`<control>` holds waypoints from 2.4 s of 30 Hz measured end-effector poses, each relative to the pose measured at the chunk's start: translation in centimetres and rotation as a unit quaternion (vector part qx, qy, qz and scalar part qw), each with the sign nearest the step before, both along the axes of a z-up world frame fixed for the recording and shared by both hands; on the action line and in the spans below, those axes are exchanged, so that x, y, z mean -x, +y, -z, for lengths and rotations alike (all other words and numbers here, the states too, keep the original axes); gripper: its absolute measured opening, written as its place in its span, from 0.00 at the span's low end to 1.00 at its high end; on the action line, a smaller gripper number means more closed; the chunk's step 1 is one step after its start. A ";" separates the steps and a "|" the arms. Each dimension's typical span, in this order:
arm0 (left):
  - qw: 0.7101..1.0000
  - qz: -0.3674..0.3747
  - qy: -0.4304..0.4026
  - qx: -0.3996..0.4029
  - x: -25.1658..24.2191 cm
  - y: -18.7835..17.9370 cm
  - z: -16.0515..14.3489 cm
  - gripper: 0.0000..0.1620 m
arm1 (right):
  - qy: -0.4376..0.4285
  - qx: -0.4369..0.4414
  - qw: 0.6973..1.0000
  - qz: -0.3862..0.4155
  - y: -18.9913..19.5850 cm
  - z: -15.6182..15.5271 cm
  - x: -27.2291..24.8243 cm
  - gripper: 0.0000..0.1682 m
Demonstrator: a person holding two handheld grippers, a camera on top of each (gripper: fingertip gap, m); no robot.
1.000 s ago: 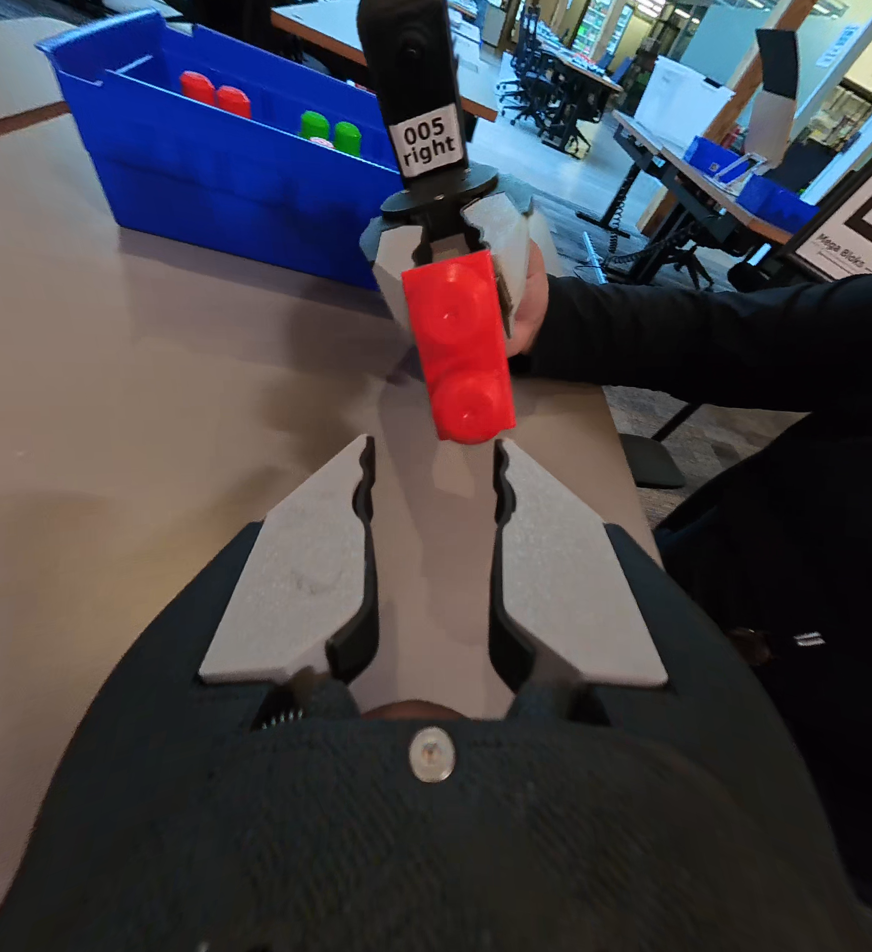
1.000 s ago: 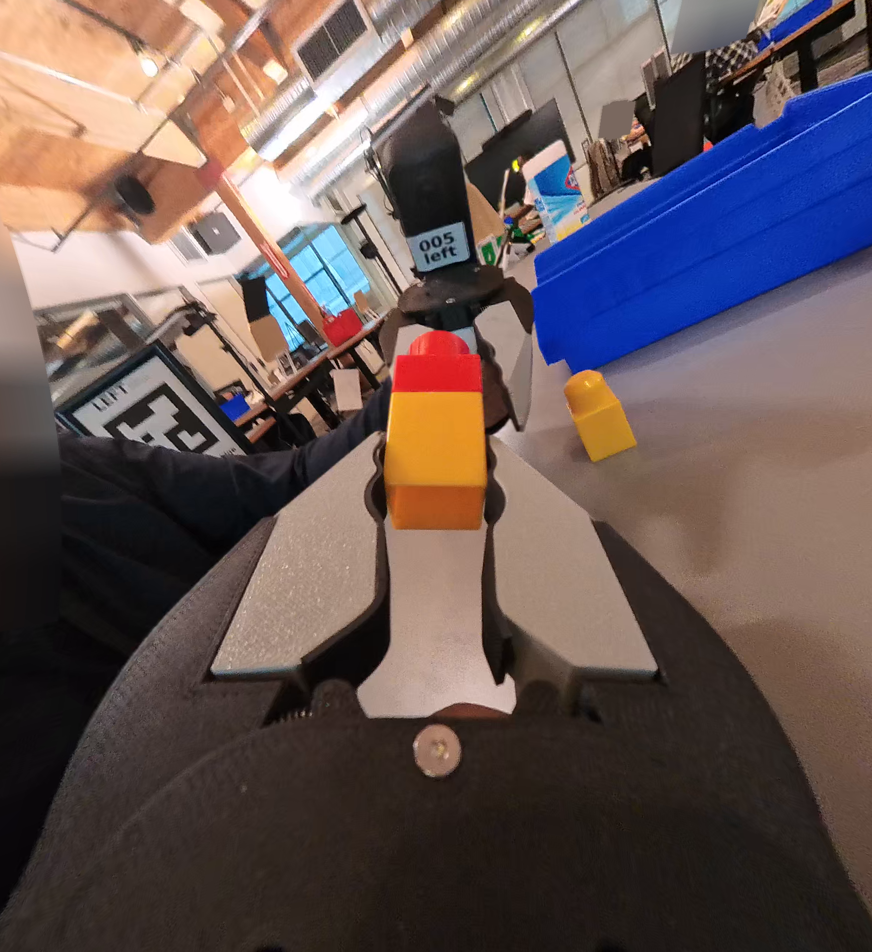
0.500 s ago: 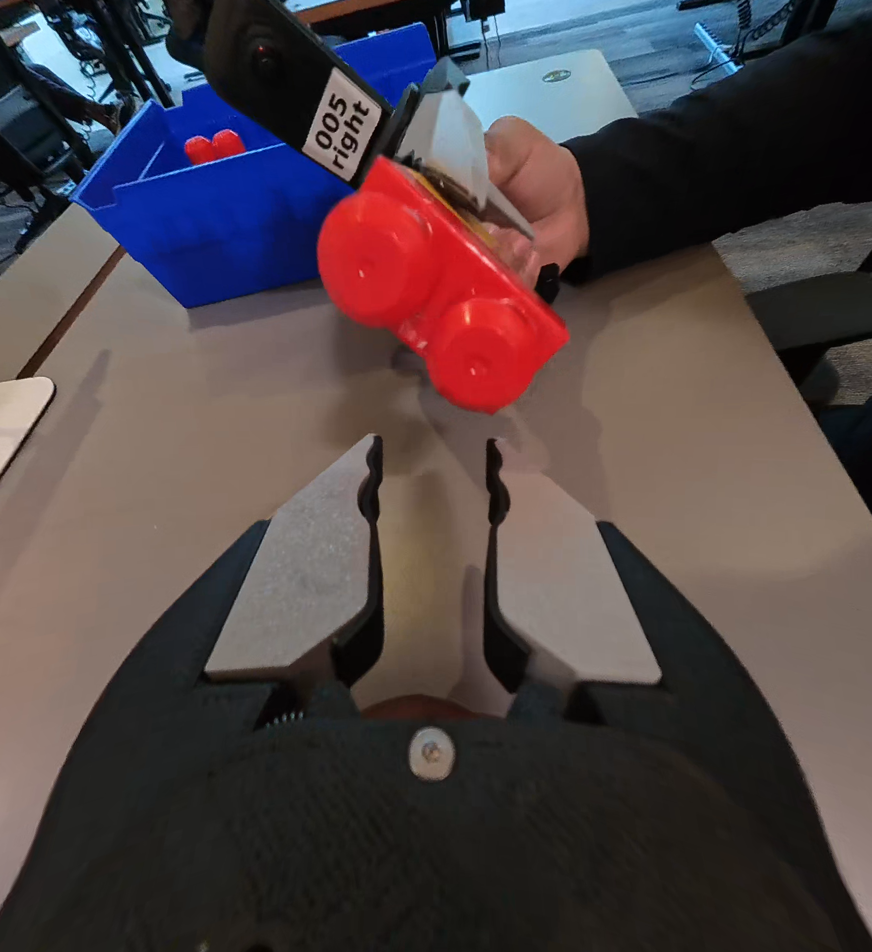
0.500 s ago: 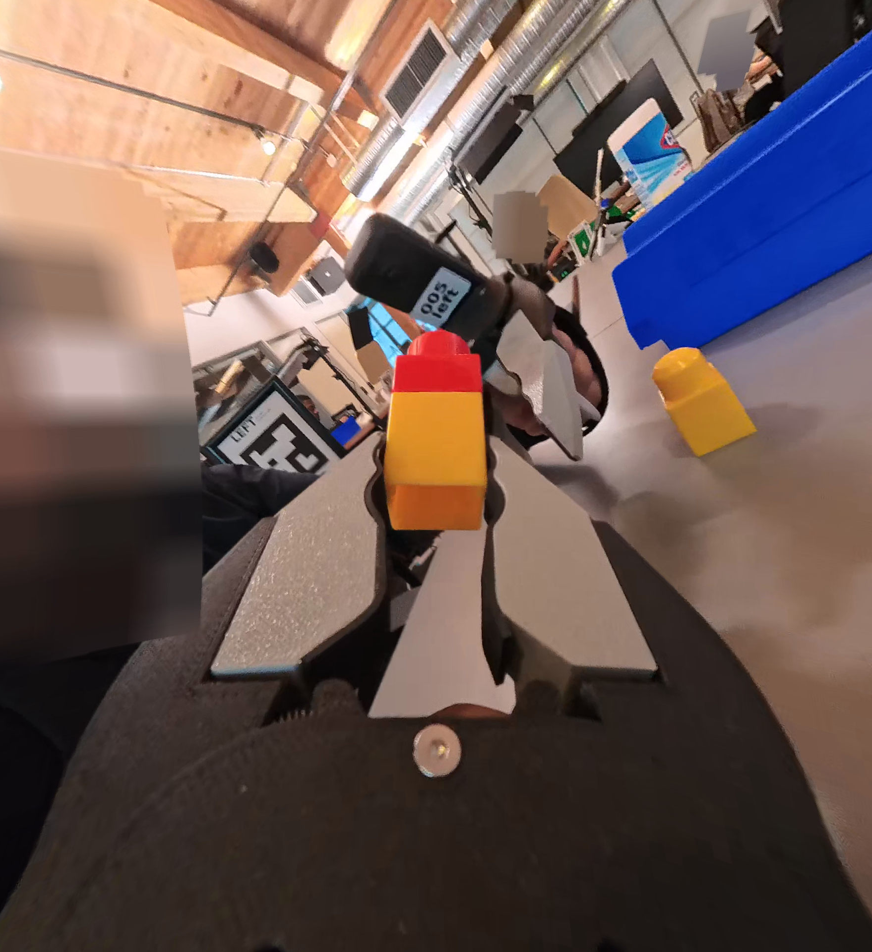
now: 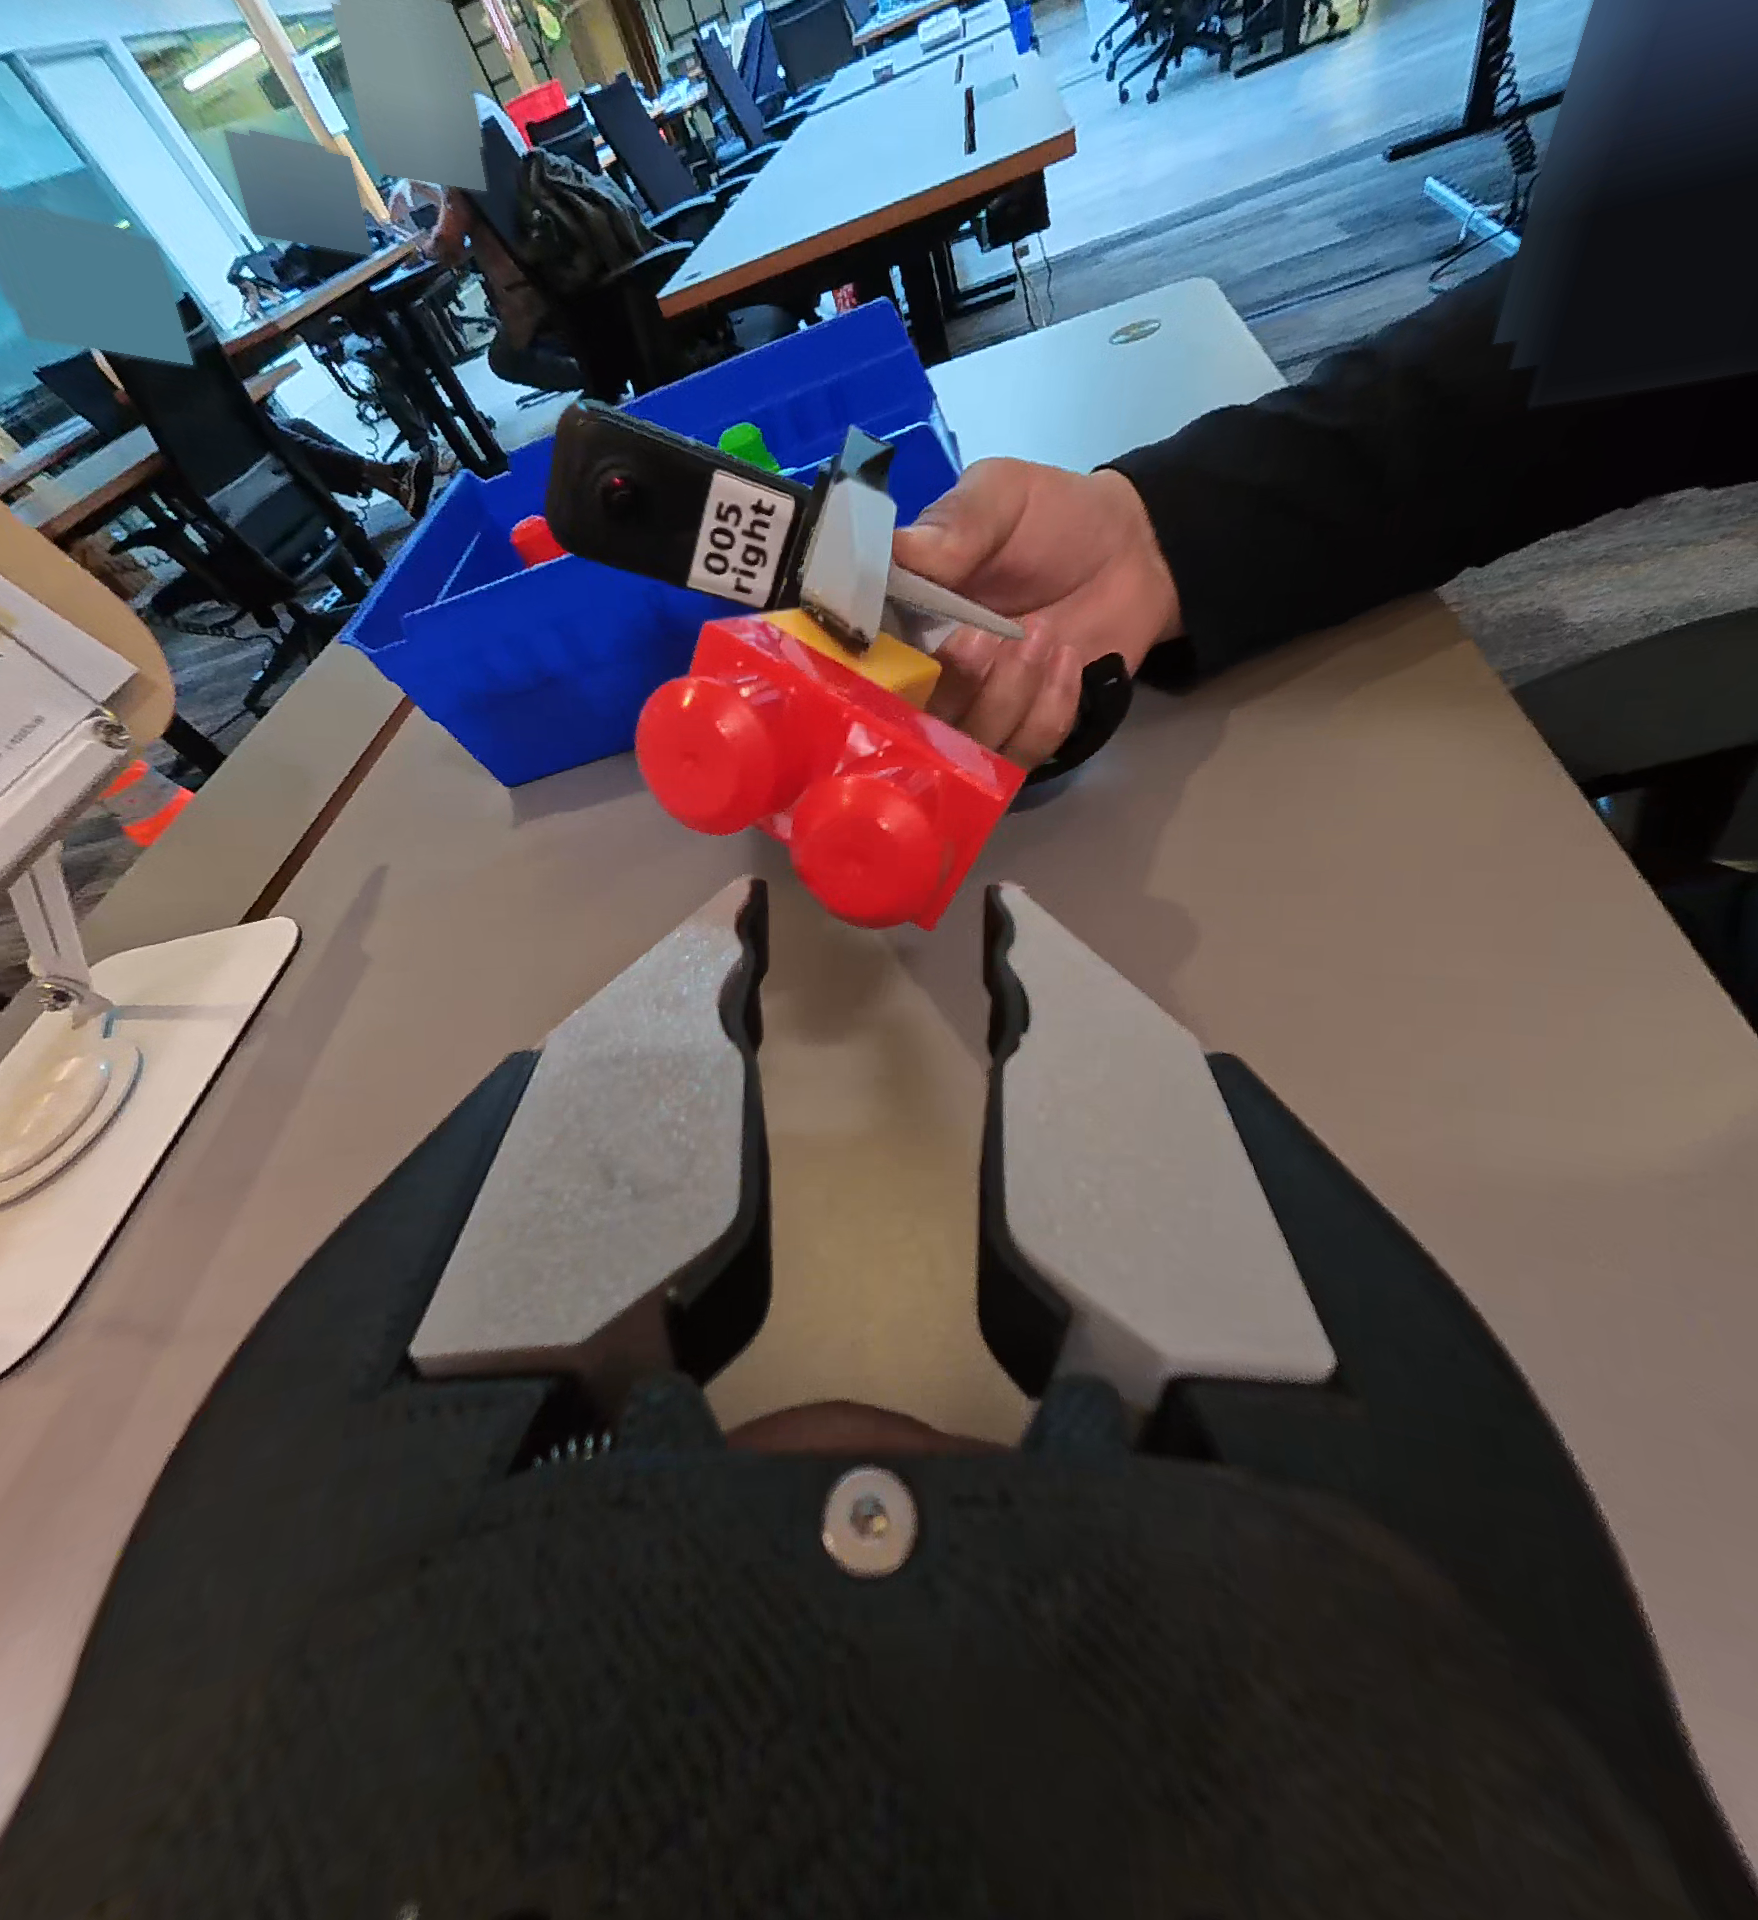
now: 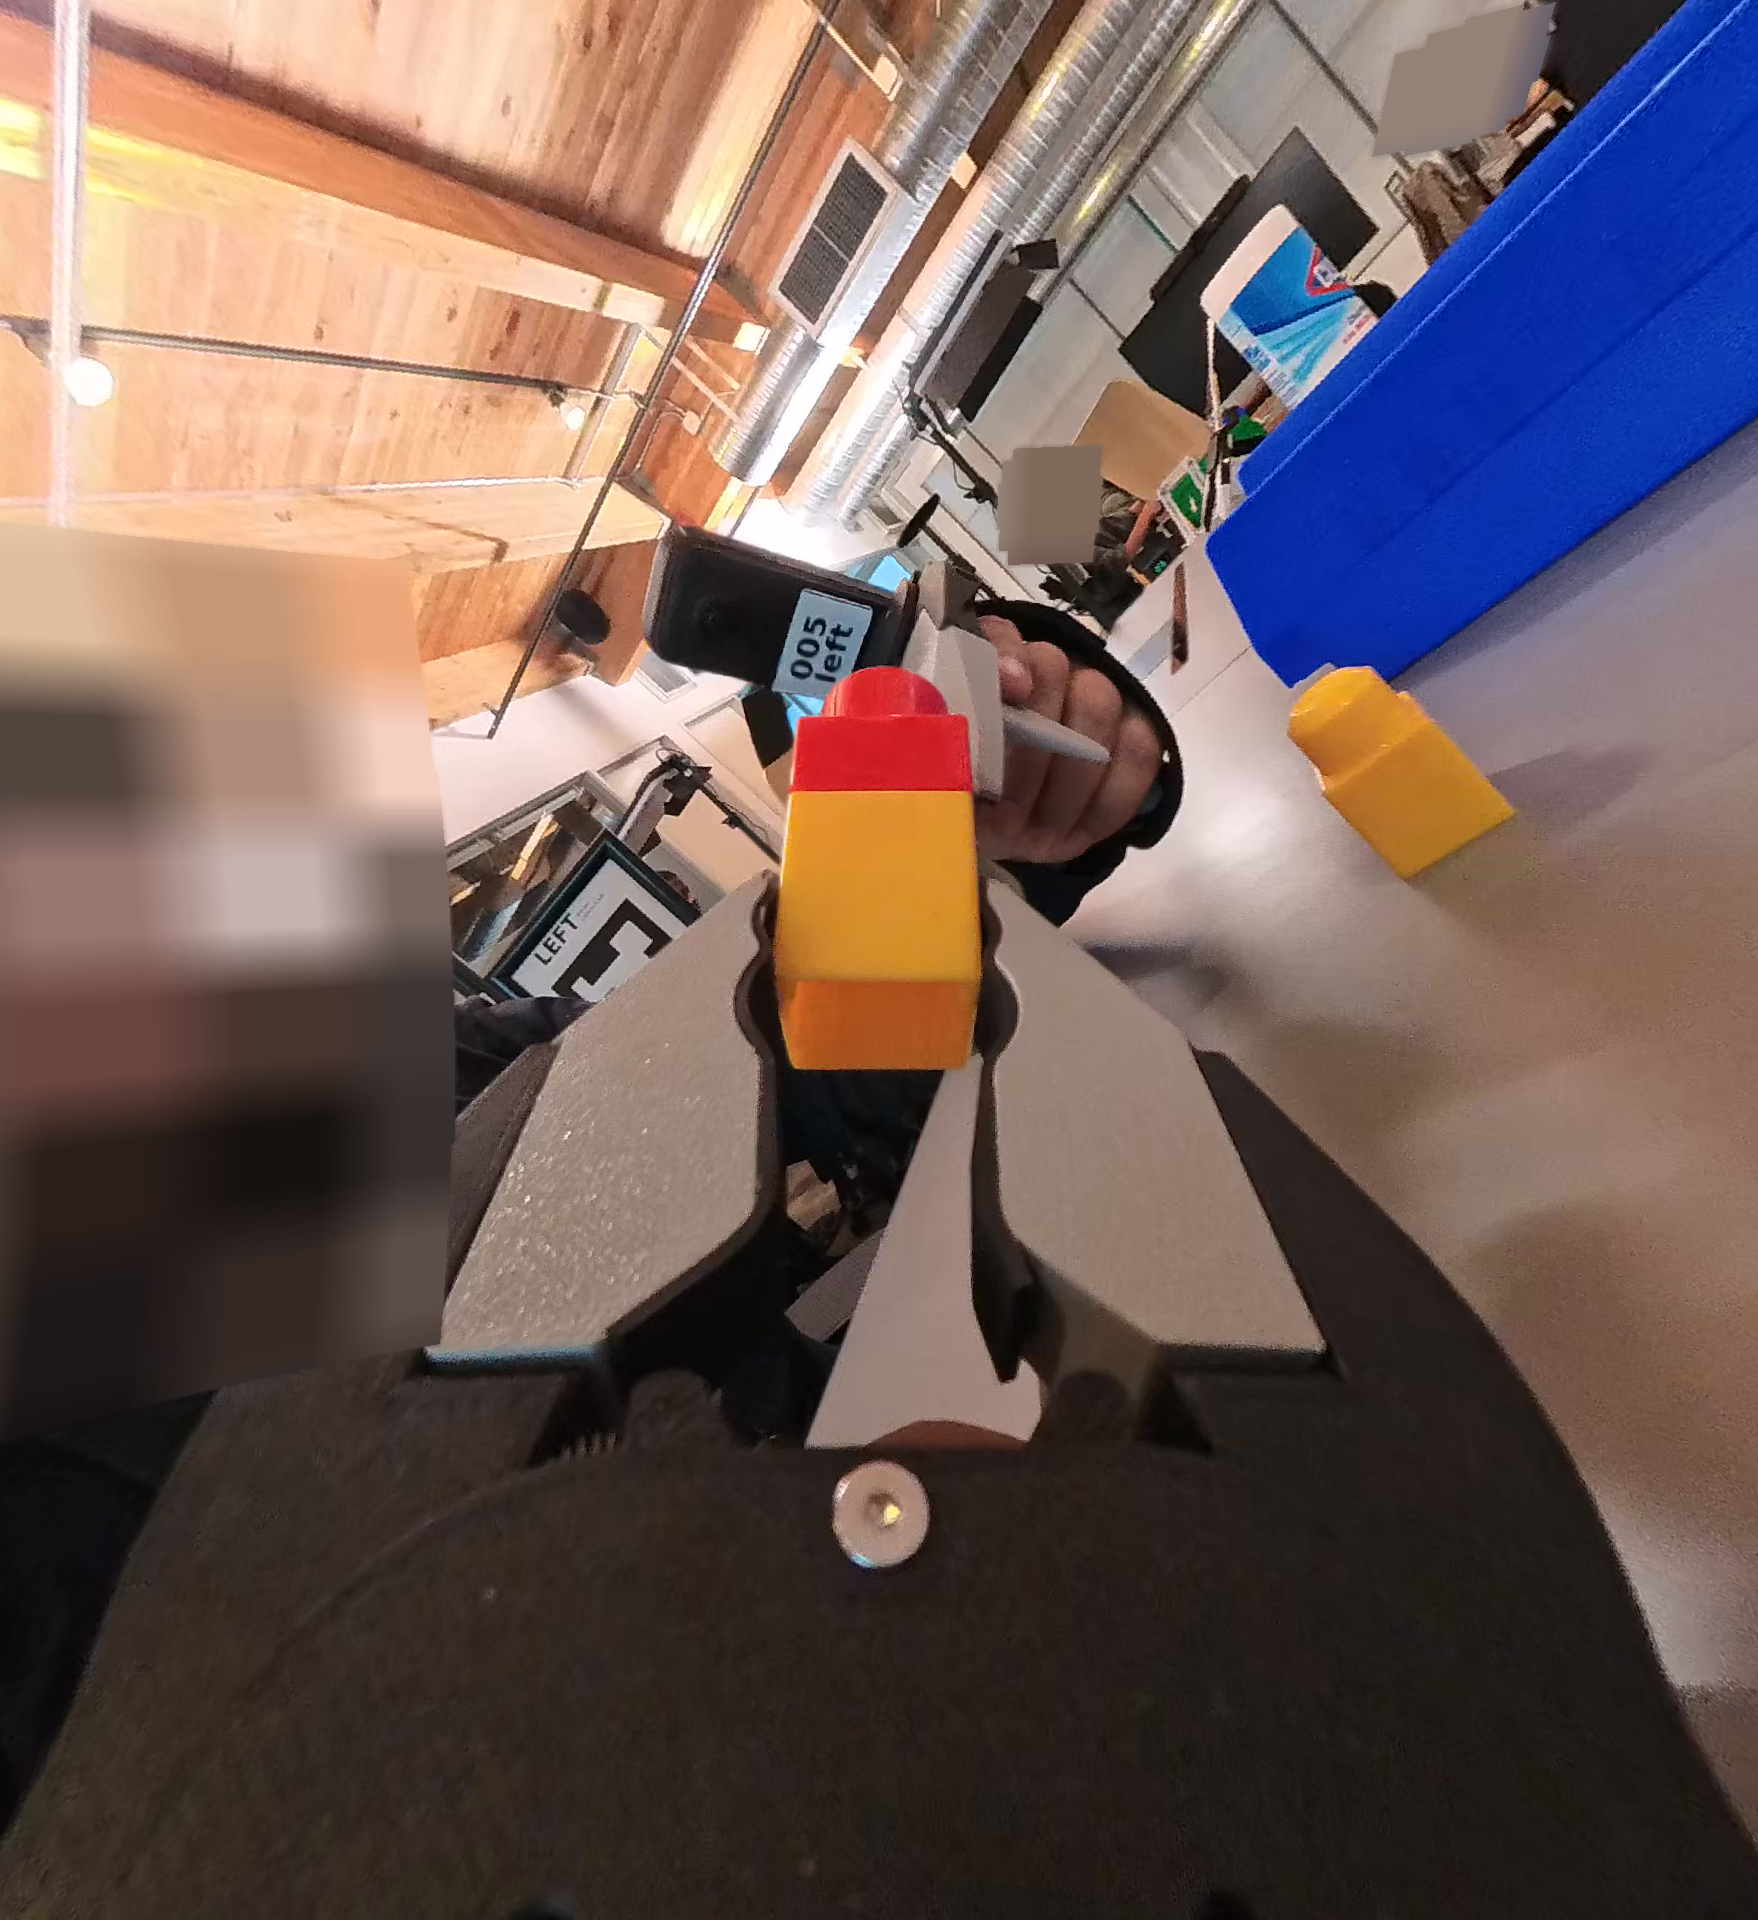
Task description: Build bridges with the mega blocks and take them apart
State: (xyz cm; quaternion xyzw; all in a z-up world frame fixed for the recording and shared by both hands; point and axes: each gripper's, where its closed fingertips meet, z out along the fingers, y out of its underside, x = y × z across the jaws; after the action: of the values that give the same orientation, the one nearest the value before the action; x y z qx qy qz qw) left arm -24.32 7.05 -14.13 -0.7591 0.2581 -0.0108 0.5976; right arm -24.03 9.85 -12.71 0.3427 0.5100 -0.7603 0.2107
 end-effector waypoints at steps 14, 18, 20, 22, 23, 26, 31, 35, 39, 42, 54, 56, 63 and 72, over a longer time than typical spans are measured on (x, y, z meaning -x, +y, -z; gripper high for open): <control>0.981 0.025 -0.184 0.057 0.3 0.1 -0.2 0.24 | 0.133 -0.175 0.971 0.097 0.0 0.4 0.3 0.20; 0.972 0.038 -0.218 0.074 0.1 0.1 0.2 0.19 | 0.144 -0.181 0.968 0.094 -0.5 0.3 0.1 0.20; 0.971 0.041 -0.220 0.081 0.1 0.1 0.5 0.18 | 0.149 -0.194 0.965 0.099 -0.6 0.5 0.2 0.20; 0.970 0.048 -0.218 0.093 -0.2 0.1 1.1 0.18 | 0.155 -0.200 0.961 0.109 -0.6 0.5 0.4 0.20; 0.969 0.054 -0.220 0.104 -0.6 0.1 1.5 0.20 | 0.154 -0.202 0.961 0.111 -0.7 0.5 0.4 0.20; 0.970 0.050 -0.208 0.117 -0.9 0.5 2.3 0.21 | 0.156 -0.214 0.958 0.113 -0.7 0.8 0.4 0.20; 0.963 0.062 -0.230 0.126 -1.4 0.6 2.4 0.26 | 0.153 -0.213 0.959 0.111 -0.6 0.7 0.4 0.20; 0.954 0.076 -0.262 0.124 -1.6 0.5 1.9 0.26 | 0.159 -0.218 0.958 0.099 -0.6 0.6 0.0 0.20; 0.953 0.056 -0.270 0.122 -1.1 0.9 1.8 0.25 | 0.158 -0.278 0.945 0.074 -1.4 2.3 -0.4 0.20; 0.961 0.053 -0.238 0.131 -1.5 1.0 2.6 0.22 | 0.155 -0.290 0.942 0.062 -2.5 3.0 -0.4 0.20; 0.970 0.039 -0.206 0.124 -1.5 1.1 2.2 0.21 | 0.158 -0.267 0.948 0.076 -2.9 2.1 -0.2 0.20; 0.969 0.040 -0.213 0.118 -1.4 1.1 1.9 0.21 | 0.156 -0.260 0.950 0.078 -2.7 1.8 -0.1 0.21; 0.963 0.021 -0.270 0.021 0.7 1.0 -1.9 0.21 | 0.143 -0.185 0.964 0.125 0.3 -0.4 0.6 0.27; 0.933 0.011 -0.350 -0.088 3.2 0.1 -6.0 0.21 | 0.124 -0.181 0.969 0.114 -2.4 1.1 1.6 0.35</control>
State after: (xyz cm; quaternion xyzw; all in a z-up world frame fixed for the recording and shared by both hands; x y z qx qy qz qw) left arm -27.53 7.12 -8.17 -0.6490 0.0407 -0.2597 0.7139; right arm -25.67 7.50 -13.76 0.3342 0.6190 -0.7107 -0.0079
